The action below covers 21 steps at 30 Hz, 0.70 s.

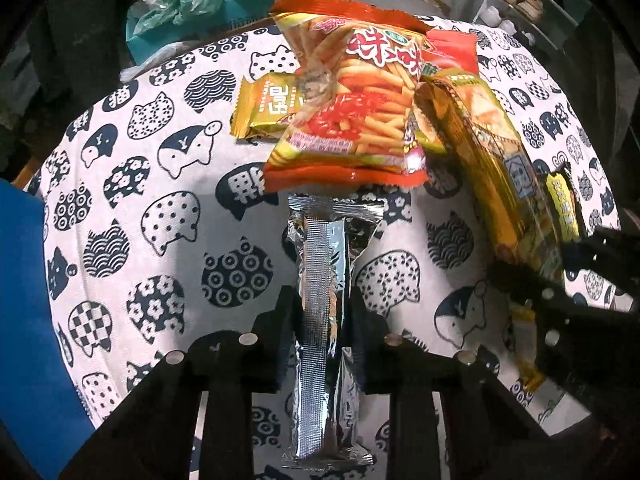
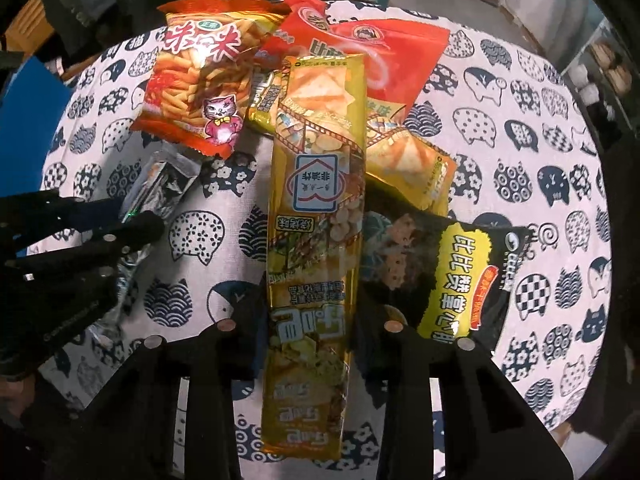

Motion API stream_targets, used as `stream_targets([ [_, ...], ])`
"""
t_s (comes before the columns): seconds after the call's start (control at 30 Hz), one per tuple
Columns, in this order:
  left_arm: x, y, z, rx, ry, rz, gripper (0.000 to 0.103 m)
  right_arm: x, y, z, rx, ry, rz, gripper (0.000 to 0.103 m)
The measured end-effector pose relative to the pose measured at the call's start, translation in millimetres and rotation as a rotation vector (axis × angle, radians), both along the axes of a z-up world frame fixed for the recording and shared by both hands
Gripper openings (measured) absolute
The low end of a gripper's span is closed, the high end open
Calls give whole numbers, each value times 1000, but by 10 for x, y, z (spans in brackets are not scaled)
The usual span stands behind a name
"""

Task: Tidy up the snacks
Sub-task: 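Grasp silver bar with left tool while right tool grasps yellow long bag, then lift both held snacks and carry them over the cardboard box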

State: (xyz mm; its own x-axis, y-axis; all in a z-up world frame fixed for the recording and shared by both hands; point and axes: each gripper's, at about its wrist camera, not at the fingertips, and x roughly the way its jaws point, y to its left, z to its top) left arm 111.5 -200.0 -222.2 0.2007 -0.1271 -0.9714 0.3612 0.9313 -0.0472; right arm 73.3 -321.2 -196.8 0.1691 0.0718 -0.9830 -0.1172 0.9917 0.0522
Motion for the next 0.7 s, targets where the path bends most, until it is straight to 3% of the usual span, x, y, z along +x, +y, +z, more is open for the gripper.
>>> stream_targets([
  [0.33,-328,145,324,53,-86,-45,25,-144,23,231,-18,0,-9,31],
  [0.7,-543,362,762,61,-172,-47,25,-339,11,608,-9,-50,-10,31],
])
